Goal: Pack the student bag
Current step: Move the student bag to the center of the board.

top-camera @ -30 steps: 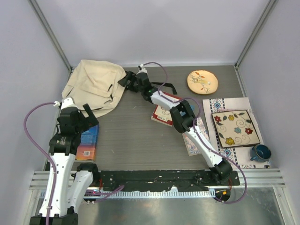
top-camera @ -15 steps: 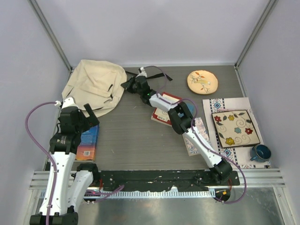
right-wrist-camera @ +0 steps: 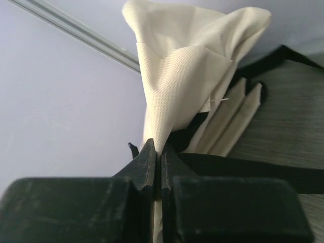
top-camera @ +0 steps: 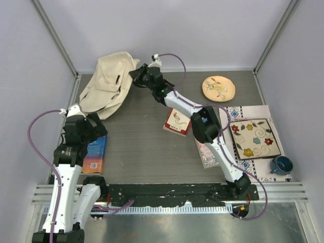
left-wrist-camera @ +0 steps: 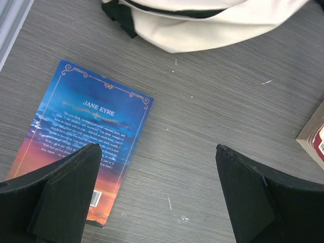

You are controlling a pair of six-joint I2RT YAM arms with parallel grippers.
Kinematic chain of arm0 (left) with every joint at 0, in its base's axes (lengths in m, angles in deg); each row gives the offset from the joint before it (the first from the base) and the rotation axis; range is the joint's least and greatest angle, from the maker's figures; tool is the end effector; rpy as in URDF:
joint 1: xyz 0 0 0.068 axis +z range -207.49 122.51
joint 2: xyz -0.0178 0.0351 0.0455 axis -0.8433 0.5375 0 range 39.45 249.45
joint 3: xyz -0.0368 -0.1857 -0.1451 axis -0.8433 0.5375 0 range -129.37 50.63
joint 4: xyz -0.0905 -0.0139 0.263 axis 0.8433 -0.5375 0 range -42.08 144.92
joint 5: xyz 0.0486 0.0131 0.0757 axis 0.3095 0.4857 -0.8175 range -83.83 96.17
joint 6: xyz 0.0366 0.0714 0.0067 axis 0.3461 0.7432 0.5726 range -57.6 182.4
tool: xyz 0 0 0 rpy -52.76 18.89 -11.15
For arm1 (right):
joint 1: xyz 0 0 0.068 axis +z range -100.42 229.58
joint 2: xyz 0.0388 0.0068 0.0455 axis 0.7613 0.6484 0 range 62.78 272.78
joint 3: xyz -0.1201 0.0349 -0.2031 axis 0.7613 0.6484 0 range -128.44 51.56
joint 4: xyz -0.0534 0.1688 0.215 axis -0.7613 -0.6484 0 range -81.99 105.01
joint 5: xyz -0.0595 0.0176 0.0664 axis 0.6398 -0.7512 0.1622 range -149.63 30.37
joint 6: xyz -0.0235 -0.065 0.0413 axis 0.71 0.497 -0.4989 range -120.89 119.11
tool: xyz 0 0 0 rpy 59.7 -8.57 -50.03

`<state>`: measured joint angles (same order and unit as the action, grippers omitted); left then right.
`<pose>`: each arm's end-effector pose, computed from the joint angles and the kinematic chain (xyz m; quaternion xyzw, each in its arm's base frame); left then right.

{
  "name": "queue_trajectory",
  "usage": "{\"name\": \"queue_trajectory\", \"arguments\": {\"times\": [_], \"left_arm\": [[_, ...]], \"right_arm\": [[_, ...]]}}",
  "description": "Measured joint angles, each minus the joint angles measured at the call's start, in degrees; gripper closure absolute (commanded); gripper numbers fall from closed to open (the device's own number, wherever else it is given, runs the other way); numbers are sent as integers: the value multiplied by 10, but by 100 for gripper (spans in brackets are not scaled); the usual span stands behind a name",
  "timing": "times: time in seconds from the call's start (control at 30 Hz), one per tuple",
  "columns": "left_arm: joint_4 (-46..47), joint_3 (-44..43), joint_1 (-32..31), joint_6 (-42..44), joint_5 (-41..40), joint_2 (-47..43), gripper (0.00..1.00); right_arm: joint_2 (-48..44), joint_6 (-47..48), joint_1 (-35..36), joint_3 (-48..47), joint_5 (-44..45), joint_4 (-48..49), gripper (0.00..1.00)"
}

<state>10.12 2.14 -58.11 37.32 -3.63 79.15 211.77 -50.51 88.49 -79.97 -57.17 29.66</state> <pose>0.2105 0.0096 0.2751 -0.2260 0.8594 -0.0264 0.4579 0.4905 0.3922 0.2025 0.0823 0.7195 0.4701 0.5045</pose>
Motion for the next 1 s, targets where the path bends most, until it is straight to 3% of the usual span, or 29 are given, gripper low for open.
{"name": "queue_trajectory", "arguments": {"times": [0.13, 0.37, 0.5, 0.77, 1.0], "left_arm": [[1, 0, 0, 0, 0, -9, 0], [17, 5, 0, 1, 13, -35, 0], [55, 28, 0, -4, 74, -55, 0], [96, 52, 0, -118, 143, -89, 0], [146, 59, 0, -195, 270, -42, 1]], "right_arm": [[-107, 5, 0, 102, 21, 29, 99], [-346, 12, -4, 452, 80, 128, 99], [-440, 15, -9, 606, 100, 150, 99], [-588, 17, -7, 766, 112, 126, 99], [-696, -55, 14, 965, 147, 201, 99]]}}
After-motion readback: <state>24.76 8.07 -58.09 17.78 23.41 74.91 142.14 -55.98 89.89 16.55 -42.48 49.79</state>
